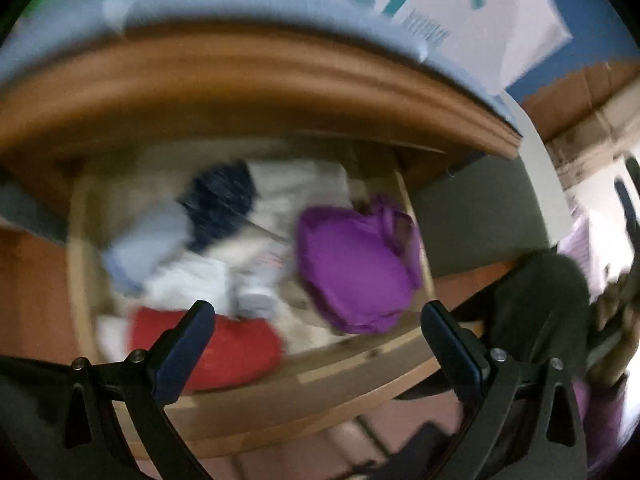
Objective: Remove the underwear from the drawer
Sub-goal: 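Open the right gripper to drop the white bra and withdraw it, then reach the left gripper into the drawer and grasp the purple bra, then lift the purple bra out of the drawer toward the shoe box with the left gripper, then lower the purple bra into the shoe box and open the left gripper, then reach the right gripper into the drawer and grasp the red underwear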
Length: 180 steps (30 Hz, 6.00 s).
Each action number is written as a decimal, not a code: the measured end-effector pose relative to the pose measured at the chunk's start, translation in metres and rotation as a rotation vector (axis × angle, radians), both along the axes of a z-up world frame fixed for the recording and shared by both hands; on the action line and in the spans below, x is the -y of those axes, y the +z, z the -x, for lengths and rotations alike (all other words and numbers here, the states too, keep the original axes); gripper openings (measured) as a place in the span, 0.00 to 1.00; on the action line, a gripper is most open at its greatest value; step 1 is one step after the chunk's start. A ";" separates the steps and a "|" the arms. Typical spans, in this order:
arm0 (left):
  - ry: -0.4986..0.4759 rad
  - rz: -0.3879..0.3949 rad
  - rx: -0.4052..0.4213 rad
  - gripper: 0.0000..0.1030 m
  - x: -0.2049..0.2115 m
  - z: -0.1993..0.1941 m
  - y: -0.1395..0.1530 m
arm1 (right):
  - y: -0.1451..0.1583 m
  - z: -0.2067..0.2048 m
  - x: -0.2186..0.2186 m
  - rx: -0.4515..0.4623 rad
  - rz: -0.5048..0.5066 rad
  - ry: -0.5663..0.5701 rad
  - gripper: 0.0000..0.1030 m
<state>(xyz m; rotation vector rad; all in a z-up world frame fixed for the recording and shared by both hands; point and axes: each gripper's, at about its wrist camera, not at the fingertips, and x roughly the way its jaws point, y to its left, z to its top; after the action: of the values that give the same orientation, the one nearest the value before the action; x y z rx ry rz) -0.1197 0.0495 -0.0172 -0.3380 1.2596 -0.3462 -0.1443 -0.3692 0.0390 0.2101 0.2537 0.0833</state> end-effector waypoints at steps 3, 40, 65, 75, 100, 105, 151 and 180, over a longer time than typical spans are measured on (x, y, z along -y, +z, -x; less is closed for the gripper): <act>0.022 0.024 -0.083 0.98 0.016 -0.016 -0.020 | -0.001 0.003 -0.005 0.011 0.037 0.015 0.81; 0.289 0.294 -0.422 0.65 0.071 -0.034 -0.128 | -0.019 -0.013 0.003 -0.079 0.018 0.102 0.81; 0.114 0.276 -0.072 0.15 0.022 0.023 0.003 | -0.025 -0.022 0.003 -0.117 0.017 0.101 0.81; 0.044 0.326 0.099 0.15 -0.010 0.048 0.088 | -0.026 -0.024 -0.001 -0.128 0.032 0.101 0.81; -0.012 0.461 0.451 0.16 -0.020 -0.053 0.324 | -0.027 -0.024 -0.001 -0.129 0.029 0.109 0.81; 0.023 0.450 0.409 0.16 -0.002 -0.121 0.304 | -0.027 -0.025 0.001 -0.128 0.020 0.112 0.81; 0.212 0.022 0.442 0.95 -0.131 -0.018 0.147 | -0.027 -0.021 -0.066 -0.159 0.165 0.449 0.81; 0.429 -0.133 0.590 0.99 -0.206 0.091 0.110 | -0.188 -0.062 -0.416 -0.915 0.538 1.151 0.82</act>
<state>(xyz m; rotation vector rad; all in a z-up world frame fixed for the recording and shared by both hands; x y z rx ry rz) -0.2108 0.2557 0.0927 -0.3489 0.6047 0.0146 -0.0825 0.0464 -0.1491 -0.4838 1.2719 1.0598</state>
